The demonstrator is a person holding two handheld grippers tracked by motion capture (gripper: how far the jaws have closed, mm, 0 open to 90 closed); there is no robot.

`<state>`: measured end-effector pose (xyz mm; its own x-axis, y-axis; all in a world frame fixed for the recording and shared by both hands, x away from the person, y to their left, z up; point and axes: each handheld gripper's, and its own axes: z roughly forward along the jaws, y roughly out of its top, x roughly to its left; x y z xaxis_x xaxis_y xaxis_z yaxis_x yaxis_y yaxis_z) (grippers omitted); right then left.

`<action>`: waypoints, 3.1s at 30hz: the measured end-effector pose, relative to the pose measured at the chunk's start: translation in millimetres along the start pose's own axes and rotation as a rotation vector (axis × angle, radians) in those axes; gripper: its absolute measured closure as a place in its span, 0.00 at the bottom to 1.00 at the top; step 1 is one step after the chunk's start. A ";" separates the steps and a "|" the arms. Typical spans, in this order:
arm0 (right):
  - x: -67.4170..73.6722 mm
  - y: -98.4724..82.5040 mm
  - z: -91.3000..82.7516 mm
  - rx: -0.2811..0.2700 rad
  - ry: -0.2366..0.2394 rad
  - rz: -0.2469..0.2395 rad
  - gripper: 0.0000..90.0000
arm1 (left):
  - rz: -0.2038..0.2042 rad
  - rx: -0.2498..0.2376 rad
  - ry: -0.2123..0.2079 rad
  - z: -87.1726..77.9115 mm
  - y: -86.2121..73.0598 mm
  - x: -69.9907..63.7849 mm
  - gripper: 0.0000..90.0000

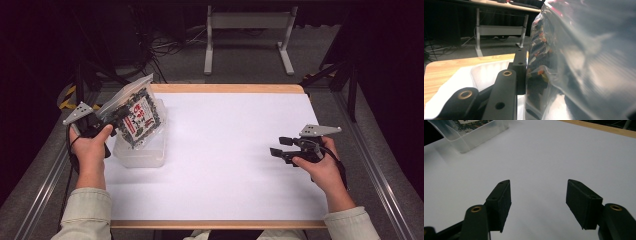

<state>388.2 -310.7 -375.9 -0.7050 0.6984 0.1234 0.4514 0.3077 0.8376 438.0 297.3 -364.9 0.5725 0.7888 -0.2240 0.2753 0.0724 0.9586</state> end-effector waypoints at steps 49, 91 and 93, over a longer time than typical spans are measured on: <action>-1.0 5.7 7.1 -0.003 0.011 -0.004 0.39 | 0.183 -0.096 0.282 -78.9 41.5 -78.7 0.01; -0.1 -80.7 -18.0 -0.075 -0.042 0.030 0.35 | 0.242 0.393 -0.281 56.5 -119.3 -198.4 0.07; -0.1 -81.6 -16.2 -0.070 -0.044 0.029 0.35 | 0.218 0.406 -0.267 57.2 -121.3 -195.4 0.08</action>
<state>342.6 -346.4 -435.6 -0.6669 0.7344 0.1261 0.4311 0.2423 0.8691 336.9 99.5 -447.5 0.8118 0.5726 -0.1147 0.3744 -0.3597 0.8547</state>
